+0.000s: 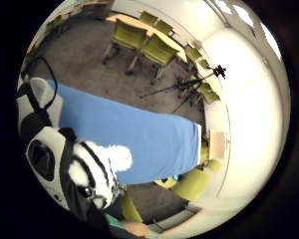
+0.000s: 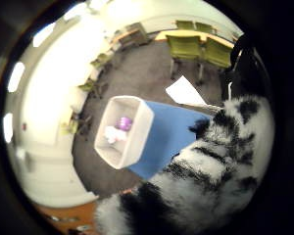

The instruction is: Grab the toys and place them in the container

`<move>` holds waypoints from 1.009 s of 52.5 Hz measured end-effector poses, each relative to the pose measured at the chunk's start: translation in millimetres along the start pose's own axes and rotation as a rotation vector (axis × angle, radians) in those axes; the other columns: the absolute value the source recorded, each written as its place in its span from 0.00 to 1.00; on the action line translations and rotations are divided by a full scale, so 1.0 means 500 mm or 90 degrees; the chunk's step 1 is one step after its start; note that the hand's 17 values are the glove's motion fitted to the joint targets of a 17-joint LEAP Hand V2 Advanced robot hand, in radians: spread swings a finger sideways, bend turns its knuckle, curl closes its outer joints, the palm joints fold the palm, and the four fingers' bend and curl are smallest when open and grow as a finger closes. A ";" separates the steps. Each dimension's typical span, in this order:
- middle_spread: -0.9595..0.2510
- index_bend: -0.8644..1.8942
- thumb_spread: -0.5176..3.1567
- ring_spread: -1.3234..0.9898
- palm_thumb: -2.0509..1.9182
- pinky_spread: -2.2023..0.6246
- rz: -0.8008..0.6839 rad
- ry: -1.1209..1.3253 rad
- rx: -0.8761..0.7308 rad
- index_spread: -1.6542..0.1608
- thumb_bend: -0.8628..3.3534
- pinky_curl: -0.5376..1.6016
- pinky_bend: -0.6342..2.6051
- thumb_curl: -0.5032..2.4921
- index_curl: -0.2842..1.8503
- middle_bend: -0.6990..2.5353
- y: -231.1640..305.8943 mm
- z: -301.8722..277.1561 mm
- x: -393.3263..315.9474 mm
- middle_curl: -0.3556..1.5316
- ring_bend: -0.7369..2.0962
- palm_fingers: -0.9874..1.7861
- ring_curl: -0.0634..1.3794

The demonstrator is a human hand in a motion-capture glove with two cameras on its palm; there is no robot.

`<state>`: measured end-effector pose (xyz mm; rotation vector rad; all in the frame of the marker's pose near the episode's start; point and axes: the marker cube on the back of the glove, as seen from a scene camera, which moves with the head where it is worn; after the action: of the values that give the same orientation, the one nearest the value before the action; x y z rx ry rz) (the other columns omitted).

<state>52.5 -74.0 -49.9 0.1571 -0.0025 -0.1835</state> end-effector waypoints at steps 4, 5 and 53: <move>0.45 0.40 0.32 0.39 0.66 0.61 -0.168 -0.113 0.020 0.66 0.26 0.43 0.47 0.54 0.63 0.50 -0.009 -0.031 -0.146 0.56 0.70 0.75 0.42; 0.45 0.40 0.32 0.39 0.67 0.61 -0.189 -0.126 0.019 0.66 0.26 0.43 0.47 0.54 0.64 0.50 -0.012 -0.034 -0.177 0.56 0.70 0.75 0.42; 0.68 0.28 0.42 0.49 0.54 0.70 -0.141 -0.037 -0.141 0.69 0.19 0.49 0.64 0.49 0.54 0.33 -0.110 0.185 -0.364 0.51 0.58 0.29 0.33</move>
<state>-138.1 -108.7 35.0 -0.0703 -0.0220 -0.4076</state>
